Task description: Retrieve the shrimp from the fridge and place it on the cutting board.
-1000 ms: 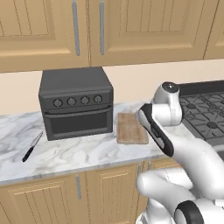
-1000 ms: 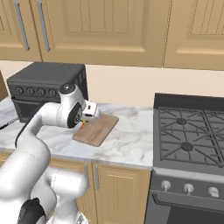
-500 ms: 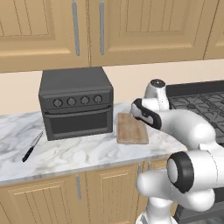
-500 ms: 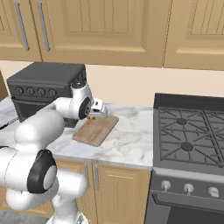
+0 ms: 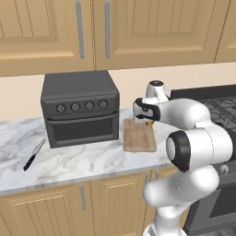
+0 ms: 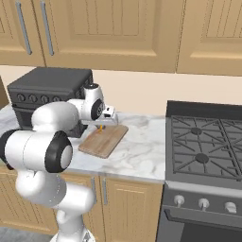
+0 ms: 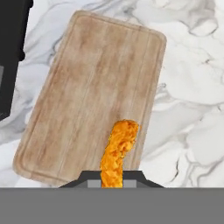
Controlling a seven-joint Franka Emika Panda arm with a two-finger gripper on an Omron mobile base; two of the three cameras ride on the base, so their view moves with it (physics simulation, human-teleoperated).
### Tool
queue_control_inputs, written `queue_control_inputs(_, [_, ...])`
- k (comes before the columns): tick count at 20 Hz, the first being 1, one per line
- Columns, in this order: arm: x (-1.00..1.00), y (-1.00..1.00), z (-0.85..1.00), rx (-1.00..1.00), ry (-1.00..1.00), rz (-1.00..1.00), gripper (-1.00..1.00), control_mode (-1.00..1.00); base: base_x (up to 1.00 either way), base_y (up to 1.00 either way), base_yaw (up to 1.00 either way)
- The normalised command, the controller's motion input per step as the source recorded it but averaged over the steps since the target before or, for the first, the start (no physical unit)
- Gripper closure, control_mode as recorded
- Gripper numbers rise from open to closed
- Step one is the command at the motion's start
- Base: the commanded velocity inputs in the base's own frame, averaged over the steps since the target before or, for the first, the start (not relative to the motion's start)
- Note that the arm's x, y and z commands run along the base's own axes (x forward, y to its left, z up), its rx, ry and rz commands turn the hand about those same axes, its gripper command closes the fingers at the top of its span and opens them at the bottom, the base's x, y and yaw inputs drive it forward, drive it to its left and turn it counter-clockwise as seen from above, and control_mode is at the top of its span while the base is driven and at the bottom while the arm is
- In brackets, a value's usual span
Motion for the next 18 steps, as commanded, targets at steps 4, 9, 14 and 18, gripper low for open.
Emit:
queue_control_inputs(4, [0.03, 0.0, -0.44, 0.0, 0.11, 0.11, 1.0, -1.0, 0.0, 0.0, 0.0])
queue_control_inputs(9, [0.01, 0.02, -0.57, 0.0, 0.09, 0.14, 1.0, -1.0, 0.0, 0.0, 0.0])
queue_control_inputs(14, [0.04, 0.0, -0.51, 0.0, 0.01, 0.15, 1.0, -1.0, 0.0, 0.0, 0.0])
queue_control_inputs(18, [0.1, 0.0, -0.33, -0.01, 0.0, 0.11, 1.0, -1.0, 0.0, 0.0, 0.0])
